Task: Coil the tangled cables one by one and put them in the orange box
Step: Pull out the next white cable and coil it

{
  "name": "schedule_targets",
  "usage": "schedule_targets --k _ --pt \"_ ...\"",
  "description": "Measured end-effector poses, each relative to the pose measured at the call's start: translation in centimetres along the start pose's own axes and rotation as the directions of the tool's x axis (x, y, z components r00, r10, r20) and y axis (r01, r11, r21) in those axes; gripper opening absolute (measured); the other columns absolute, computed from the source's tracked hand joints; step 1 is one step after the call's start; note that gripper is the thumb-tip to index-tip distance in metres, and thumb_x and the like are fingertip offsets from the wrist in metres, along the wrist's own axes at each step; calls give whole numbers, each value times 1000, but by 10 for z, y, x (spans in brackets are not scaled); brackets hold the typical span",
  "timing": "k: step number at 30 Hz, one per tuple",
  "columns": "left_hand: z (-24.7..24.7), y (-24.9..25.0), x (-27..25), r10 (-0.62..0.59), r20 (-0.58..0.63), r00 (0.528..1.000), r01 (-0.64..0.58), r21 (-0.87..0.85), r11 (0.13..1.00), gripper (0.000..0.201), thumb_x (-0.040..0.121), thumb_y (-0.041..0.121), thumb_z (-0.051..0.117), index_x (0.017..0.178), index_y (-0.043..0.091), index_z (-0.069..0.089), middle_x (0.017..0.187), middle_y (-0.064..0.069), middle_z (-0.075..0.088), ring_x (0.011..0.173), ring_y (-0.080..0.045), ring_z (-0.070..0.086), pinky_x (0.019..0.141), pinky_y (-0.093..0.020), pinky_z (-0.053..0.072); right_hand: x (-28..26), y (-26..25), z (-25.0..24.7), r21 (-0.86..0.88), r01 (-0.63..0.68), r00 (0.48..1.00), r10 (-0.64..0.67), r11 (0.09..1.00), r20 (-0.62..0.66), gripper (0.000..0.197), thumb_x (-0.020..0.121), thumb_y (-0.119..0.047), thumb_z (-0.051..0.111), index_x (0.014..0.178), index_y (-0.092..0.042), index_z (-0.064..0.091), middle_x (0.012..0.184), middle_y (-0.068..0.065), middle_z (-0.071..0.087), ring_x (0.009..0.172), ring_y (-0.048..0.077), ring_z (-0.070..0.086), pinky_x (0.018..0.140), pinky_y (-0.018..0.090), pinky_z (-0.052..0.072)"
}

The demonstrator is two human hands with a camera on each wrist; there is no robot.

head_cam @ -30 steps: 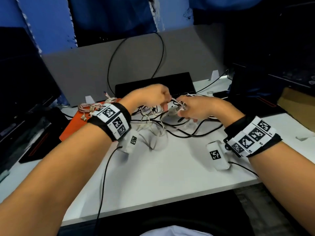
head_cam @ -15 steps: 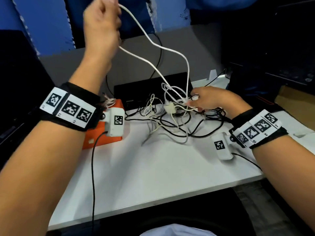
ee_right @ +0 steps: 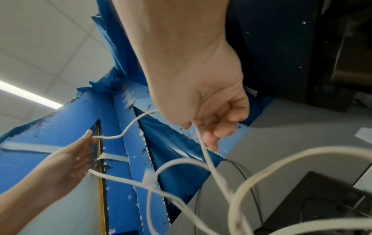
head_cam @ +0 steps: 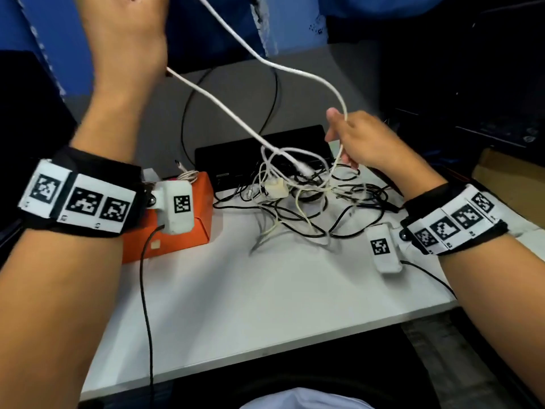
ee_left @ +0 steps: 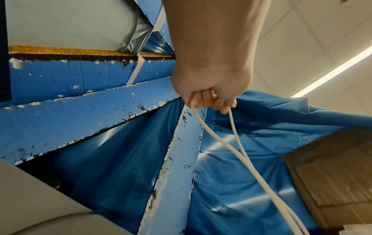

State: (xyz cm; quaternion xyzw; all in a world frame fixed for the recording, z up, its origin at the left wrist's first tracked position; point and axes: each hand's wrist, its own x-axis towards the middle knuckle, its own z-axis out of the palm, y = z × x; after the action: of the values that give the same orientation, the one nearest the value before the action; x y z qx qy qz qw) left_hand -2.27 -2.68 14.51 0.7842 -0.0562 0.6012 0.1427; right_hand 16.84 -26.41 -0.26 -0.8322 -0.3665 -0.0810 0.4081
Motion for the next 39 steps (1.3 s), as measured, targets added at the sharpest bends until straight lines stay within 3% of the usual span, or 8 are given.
schedule_targets --k 4,11,16,20,24,28,34,39 --pt "6 11 -18 -95 203 975 95 6 995 20 100 44 61 85 30 60 74 19 56 68 8 49 65 -17 38 3 -6 -14 403 -75 993 105 912 -53 63 110 -54 31 88 -13 74 48 3 57 37 16 49 42 25 41" --pt "-2 -31 -33 -320 138 937 269 297 916 30 87 57 69 94 28 65 73 16 54 62 4 47 59 -15 37 11 1 -45 288 71 851 92 955 -517 55 101 -61 43 72 -21 68 52 -7 51 50 15 53 57 35 46" --pt "1 -46 -44 -396 156 905 284 472 835 18 98 30 65 105 13 69 83 -2 61 64 -3 49 62 -26 37 11 11 -55 378 23 855 178 926 -487 51 105 -53 45 65 -24 62 51 -5 50 41 4 43 50 26 37" --pt "-10 -66 -48 -563 35 826 439 587 680 31 102 36 55 107 9 70 102 -20 70 99 -39 63 83 -42 47 8 5 -66 538 58 803 281 841 -526 47 108 -46 43 72 -22 60 49 -5 48 37 8 38 39 24 32" --pt "-4 -69 -50 -765 153 626 685 361 633 44 103 50 50 93 12 69 61 0 68 48 -16 54 48 -25 47 8 4 -69 597 189 744 283 779 -605 42 109 -41 45 79 -16 61 58 -3 53 41 14 51 44 29 45" --pt "0 -63 -52 -798 117 592 772 202 602 46 101 57 50 80 19 63 51 8 67 37 -9 49 45 -23 44 10 10 -71 534 315 672 213 785 -709 30 105 -38 54 80 -23 65 75 -8 64 68 15 66 77 40 60" --pt "-2 -45 -49 -812 240 532 817 106 567 60 107 57 30 80 19 67 50 2 64 36 -10 33 51 -28 34 13 11 -58 364 55 955 57 930 -291 14 99 -16 62 98 -31 64 89 -13 64 82 5 63 73 13 48" --pt "0 -6 -34 -638 493 591 797 -240 554 51 108 53 35 82 20 64 60 2 57 38 -10 30 43 -23 30 -3 -20 -41 37 48 931 -31 998 -364 46 97 -28 61 141 -17 54 134 8 54 113 21 61 103 29 46"
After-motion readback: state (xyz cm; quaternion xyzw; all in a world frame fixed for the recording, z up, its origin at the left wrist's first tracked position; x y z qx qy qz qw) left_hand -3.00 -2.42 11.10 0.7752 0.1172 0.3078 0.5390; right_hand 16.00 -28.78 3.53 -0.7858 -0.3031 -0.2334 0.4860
